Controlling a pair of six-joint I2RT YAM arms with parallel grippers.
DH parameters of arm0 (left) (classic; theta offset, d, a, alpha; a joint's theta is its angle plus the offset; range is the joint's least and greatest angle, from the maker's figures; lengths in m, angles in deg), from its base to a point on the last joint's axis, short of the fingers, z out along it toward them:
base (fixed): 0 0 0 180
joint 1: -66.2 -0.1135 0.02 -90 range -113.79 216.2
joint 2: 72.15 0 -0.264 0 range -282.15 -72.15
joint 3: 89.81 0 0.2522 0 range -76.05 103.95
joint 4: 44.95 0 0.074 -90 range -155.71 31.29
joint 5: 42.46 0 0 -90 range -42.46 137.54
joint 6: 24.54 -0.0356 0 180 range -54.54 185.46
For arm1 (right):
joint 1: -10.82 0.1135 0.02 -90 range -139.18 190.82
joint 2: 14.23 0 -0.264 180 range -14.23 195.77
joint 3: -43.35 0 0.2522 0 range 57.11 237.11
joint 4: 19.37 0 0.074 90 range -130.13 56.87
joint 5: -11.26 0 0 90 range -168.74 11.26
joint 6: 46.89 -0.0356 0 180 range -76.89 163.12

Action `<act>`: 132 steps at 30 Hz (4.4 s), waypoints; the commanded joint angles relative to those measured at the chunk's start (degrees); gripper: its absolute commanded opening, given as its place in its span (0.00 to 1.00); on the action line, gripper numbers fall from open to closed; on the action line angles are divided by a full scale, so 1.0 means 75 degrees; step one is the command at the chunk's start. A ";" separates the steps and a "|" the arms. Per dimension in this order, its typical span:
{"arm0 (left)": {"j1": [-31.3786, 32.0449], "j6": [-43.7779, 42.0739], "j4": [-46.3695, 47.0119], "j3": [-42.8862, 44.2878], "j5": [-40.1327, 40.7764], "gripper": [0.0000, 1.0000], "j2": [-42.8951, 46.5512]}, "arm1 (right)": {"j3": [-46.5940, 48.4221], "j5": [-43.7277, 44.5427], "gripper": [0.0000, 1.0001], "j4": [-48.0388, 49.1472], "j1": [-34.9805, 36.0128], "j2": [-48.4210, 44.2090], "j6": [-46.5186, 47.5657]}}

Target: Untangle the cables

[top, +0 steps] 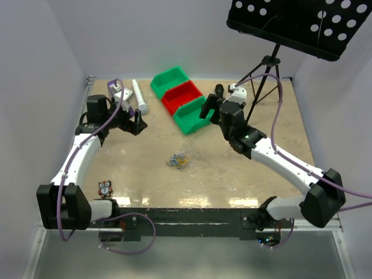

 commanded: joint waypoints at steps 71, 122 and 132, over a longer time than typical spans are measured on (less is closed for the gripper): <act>0.1018 -0.1484 -0.0988 0.0147 0.0368 1.00 -0.0117 | -0.0611 0.2428 0.21 -0.1616 0.0571 0.2484 -0.2773; 0.4323 -0.3570 -0.1503 -0.0415 -0.0909 0.00 -0.1490 | -0.2780 -0.1451 0.63 0.0984 0.1602 -0.0764 -0.1753; 0.4370 -0.3758 -0.2007 -0.0240 -0.0863 0.09 -0.1288 | -0.2734 -0.1322 0.64 0.1536 0.2773 0.0512 -0.2256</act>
